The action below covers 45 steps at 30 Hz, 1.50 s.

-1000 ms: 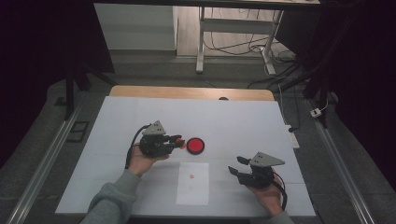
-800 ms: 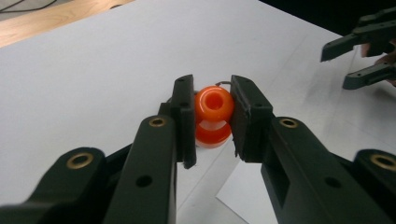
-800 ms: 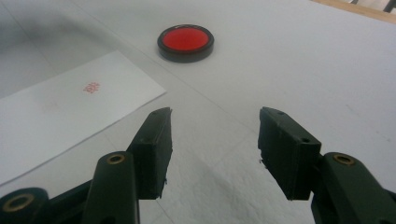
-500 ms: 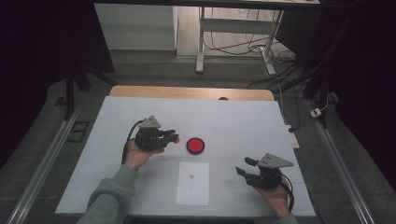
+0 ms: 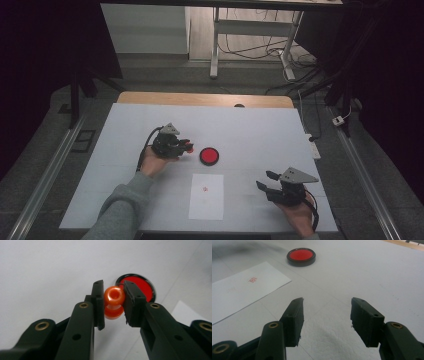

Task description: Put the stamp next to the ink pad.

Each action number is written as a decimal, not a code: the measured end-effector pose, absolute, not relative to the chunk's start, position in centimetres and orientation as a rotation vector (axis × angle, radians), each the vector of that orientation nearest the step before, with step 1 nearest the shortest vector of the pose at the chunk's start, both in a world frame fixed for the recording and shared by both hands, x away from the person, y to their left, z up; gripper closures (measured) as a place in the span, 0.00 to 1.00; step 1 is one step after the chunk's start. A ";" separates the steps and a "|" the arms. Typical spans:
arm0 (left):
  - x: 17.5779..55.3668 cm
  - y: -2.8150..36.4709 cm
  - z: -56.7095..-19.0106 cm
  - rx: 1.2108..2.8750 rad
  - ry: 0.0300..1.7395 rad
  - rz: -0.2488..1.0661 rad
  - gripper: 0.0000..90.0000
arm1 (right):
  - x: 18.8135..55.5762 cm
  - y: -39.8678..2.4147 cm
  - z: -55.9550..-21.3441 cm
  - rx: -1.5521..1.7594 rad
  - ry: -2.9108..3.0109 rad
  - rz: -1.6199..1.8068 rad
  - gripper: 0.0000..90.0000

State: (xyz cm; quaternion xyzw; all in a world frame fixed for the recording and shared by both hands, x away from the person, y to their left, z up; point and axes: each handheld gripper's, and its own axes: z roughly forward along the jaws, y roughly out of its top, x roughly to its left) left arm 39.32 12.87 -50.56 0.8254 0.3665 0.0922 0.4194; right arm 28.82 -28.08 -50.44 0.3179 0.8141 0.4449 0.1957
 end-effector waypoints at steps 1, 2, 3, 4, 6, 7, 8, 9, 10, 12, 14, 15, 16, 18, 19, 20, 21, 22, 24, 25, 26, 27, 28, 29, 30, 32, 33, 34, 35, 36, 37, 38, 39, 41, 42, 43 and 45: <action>39.5 12.7 -50.8 2.075 0.923 0.231 0.80 | 28.9 -28.1 -50.5 0.889 2.284 1.250 0.49; 39.6 12.6 -51.0 2.082 0.926 0.234 0.80 | 28.9 -28.1 -50.5 0.891 2.285 1.253 0.49; 39.7 12.5 -51.2 2.087 0.929 0.233 0.80 | 28.9 -28.1 -50.6 0.893 2.286 1.248 0.49; 39.8 12.4 -51.3 2.093 0.927 0.233 0.80 | 28.9 -28.1 -50.6 0.893 2.288 1.247 0.49; 39.9 12.2 -51.6 2.109 0.928 0.242 0.80 | 28.9 -28.1 -50.6 0.892 2.289 1.240 0.49; 39.9 12.1 -51.7 2.112 0.930 0.241 0.80 | 28.9 -28.1 -50.6 0.891 2.291 1.238 0.49; 39.9 12.1 -51.7 2.115 0.931 0.241 0.79 | 29.0 -28.1 -50.6 0.892 2.290 1.238 0.49; 39.9 12.1 -51.7 2.120 0.931 0.243 0.79 | 29.0 -28.1 -50.6 0.894 2.290 1.238 0.49; 39.9 12.1 -51.8 2.120 0.932 0.243 0.79 | 29.0 -28.1 -50.6 0.894 2.289 1.238 0.49; 39.9 12.1 -51.8 2.119 0.931 0.244 0.79 | 29.0 -28.1 -50.6 0.892 2.289 1.244 0.49; 39.9 12.1 -51.8 2.120 0.931 0.246 0.76 | 29.0 -28.0 -50.6 0.890 2.287 1.251 0.49; 39.9 12.0 -51.8 2.123 0.932 0.249 0.74 | 29.0 -28.0 -50.6 0.891 2.285 1.246 0.49; 39.8 12.0 -51.8 2.123 0.930 0.247 0.72 | 29.0 -27.9 -50.6 0.893 2.286 1.234 0.49; 39.8 12.1 -51.7 2.117 0.931 0.249 0.68 | 29.0 -27.9 -50.6 0.891 2.287 1.234 0.49; 39.8 12.1 -51.7 2.111 0.932 0.249 0.65 | 29.0 -27.9 -50.6 0.891 2.287 1.233 0.49; 39.7 12.2 -51.6 2.107 0.935 0.257 0.61 | 29.0 -27.9 -50.6 0.890 2.288 1.241 0.49; 39.7 12.3 -51.4 2.096 0.939 0.258 0.58 | 29.0 -27.9 -50.6 0.890 2.285 1.250 0.49; 39.6 12.4 -51.3 2.087 0.939 0.258 0.56 | 29.0 -28.0 -50.6 0.891 2.282 1.252 0.49; 39.3 12.8 -50.9 2.068 0.948 0.262 0.52 | 29.0 -28.0 -50.5 0.889 2.282 1.251 0.49; 39.1 13.0 -50.6 2.060 0.951 0.265 0.50 | 29.0 -28.1 -50.5 0.889 2.283 1.250 0.49; 38.9 13.2 -50.4 2.052 0.949 0.268 0.48 | 29.0 -28.1 -50.4 0.889 2.282 1.246 0.49; 38.7 13.4 -50.1 2.046 0.946 0.271 0.48 | 29.0 -28.1 -50.4 0.889 2.281 1.252 0.49; 38.4 13.6 -49.9 2.035 0.944 0.274 0.48 | 29.0 -28.1 -50.4 0.889 2.280 1.252 0.49; 38.0 13.9 -49.7 2.025 0.943 0.276 0.48 | 29.0 -28.1 -50.4 0.890 2.280 1.252 0.49; 37.7 14.1 -49.5 2.011 0.943 0.281 0.48 | 29.0 -28.1 -50.4 0.891 2.278 1.256 0.49; 36.8 14.6 -49.3 2.006 0.941 0.282 0.47 | 29.0 -28.1 -50.4 0.893 2.278 1.256 0.49; 36.4 14.8 -49.2 2.010 0.938 0.285 0.47 | 29.0 -28.1 -50.4 0.896 2.277 1.255 0.49; 35.9 15.1 -49.1 2.014 0.936 0.287 0.46 | 29.1 -28.1 -50.4 0.895 2.277 1.253 0.49; 35.4 15.3 -49.0 2.012 0.935 0.294 0.46 | 29.1 -28.2 -50.4 0.897 2.278 1.247 0.49; 34.9 15.6 -48.9 2.007 0.932 0.295 0.45 | 29.1 -28.2 -50.4 0.897 2.280 1.252 0.49; 34.3 15.9 -48.8 2.001 0.928 0.300 0.45 | 29.2 -28.2 -50.5 0.898 2.279 1.254 0.48; 33.8 16.2 -48.8 1.999 0.924 0.303 0.45 | 29.3 -28.3 -50.5 0.900 2.280 1.255 0.48; 33.2 16.5 -48.8 1.994 0.924 0.305 0.44 | 29.3 -28.3 -50.6 0.902 2.280 1.261 0.48; 32.0 17.3 -49.0 1.986 0.916 0.302 0.43 | 29.4 -28.4 -50.6 0.901 2.290 1.253 0.48; 31.5 17.6 -49.0 1.986 0.919 0.310 0.43 | 29.5 -28.4 -50.6 0.898 2.298 1.256 0.48; 30.9 18.0 -49.2 1.985 0.921 0.308 0.43 | 29.6 -28.4 -50.6 0.896 2.301 1.251 0.48; 29.9 18.8 -49.4 1.984 0.926 0.304 0.43 | 29.7 -28.4 -50.7 0.890 2.308 1.262 0.48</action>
